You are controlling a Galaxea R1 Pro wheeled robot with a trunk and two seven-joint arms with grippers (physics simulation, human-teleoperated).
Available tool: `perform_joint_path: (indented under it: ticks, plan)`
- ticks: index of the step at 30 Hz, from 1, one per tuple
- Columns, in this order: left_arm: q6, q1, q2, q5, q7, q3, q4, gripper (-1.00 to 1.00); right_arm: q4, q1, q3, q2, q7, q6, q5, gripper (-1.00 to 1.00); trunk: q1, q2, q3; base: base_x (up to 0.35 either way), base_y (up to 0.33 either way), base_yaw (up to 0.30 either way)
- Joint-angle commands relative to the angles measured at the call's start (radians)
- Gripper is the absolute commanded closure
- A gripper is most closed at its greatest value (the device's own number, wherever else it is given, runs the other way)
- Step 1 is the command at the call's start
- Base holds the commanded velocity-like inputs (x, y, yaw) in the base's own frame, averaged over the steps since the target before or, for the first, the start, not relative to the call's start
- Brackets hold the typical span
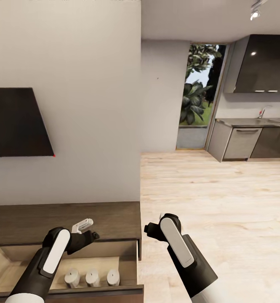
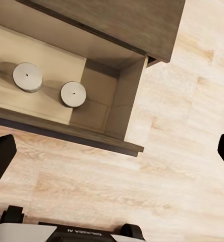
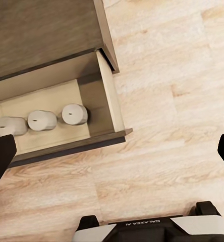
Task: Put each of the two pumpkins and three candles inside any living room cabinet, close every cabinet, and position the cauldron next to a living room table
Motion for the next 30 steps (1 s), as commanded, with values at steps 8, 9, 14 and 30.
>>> perform_joint_path:
  ticks: [8, 9, 14, 30]
  plan:
    - [0.027, -0.009, -0.028, 0.01, 0.006, 0.003, -0.027, -1.0, -0.028, -0.028, 0.012, 0.0, -0.028, 0.028, 0.006, -1.0, -0.011, 0.021, 0.009, 0.0, 0.0, 0.0]
    - [0.033, -0.009, -0.034, 0.008, 0.006, 0.003, -0.027, -1.0, -0.034, -0.034, 0.012, 0.0, -0.028, 0.034, 0.007, -1.0, -0.011, 0.021, 0.009, 0.0, 0.0, 0.0]
    - [0.056, 0.0, -0.022, 0.005, 0.002, 0.005, 0.001, -1.0, -0.062, -0.034, 0.022, 0.0, -0.024, 0.061, 0.009, -1.0, -0.011, 0.021, 0.009, -0.043, 0.034, 0.0]
    - [0.054, 0.002, -0.012, 0.003, 0.002, 0.007, 0.021, -1.0, -0.073, -0.034, 0.029, 0.0, -0.023, 0.061, 0.008, -1.0, -0.011, 0.021, 0.009, -0.14, 0.12, 0.0]
